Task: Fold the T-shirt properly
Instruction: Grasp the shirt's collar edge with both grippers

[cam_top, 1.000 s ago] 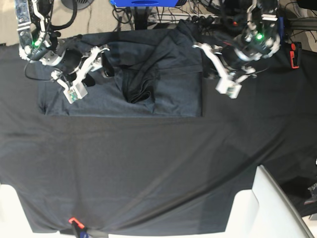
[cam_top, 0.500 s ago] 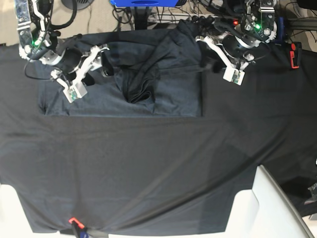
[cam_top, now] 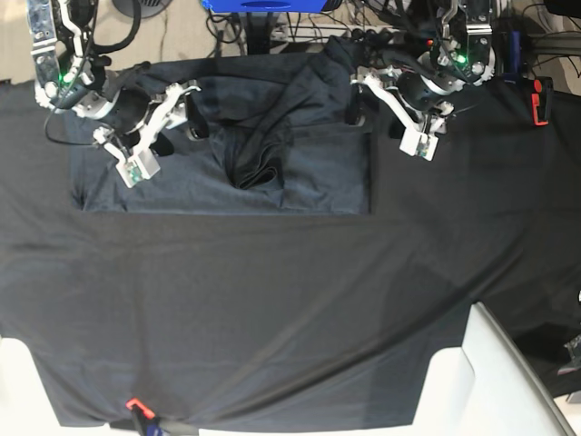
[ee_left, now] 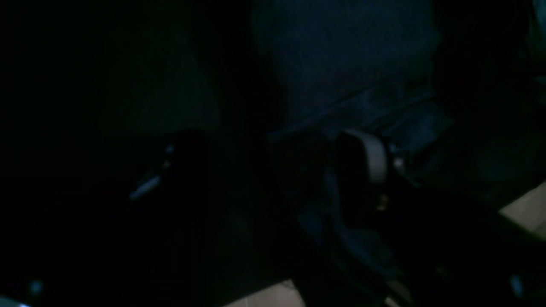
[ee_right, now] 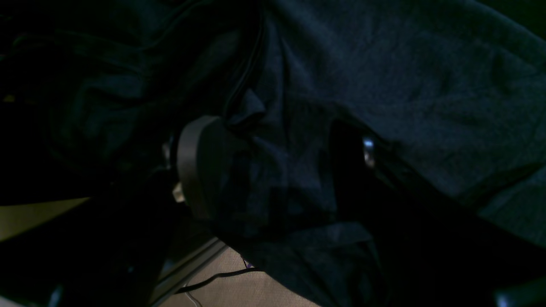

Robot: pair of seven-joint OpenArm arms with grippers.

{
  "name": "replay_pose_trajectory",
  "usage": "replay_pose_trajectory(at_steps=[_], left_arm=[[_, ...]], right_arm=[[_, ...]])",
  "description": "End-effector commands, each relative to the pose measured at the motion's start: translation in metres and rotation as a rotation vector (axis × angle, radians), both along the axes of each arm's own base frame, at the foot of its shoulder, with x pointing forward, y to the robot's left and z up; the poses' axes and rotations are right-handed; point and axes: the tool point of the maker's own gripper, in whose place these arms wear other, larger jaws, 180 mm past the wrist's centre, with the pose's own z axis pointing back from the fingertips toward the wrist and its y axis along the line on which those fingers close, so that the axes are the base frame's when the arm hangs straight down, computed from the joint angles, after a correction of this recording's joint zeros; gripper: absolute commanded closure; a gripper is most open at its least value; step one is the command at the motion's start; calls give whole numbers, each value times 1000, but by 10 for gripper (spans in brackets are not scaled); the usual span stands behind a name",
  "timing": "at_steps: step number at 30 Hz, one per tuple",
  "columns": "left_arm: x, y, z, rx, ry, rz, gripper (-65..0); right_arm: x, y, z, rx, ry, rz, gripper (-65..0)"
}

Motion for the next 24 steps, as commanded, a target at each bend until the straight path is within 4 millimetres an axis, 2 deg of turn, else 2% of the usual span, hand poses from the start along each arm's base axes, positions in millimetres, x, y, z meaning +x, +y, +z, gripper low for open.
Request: replay_pose_trajectory(at_steps=[1, 7, 12, 14, 18, 24], left_arm=[[5, -2, 7, -15, -32, 0, -382], [2, -22, 6, -41, -24, -46, -270], [6, -25, 8, -44, -34, -53, -201], [6, -24, 5, -44, -25, -51, -151], [6, -27, 1, -55, -15, -43, 0], [8, -36, 3, -76, -23, -35, 0]], right_arm=[[6, 0, 9, 19, -35, -2, -365], [6, 0, 9, 19, -35, -2, -365], [6, 0, 9, 19, -35, -2, -365], [6, 0, 9, 19, -35, -2, -365], [6, 0, 9, 19, -35, -2, -365], [7, 0, 9, 19, -37, -2, -365]])
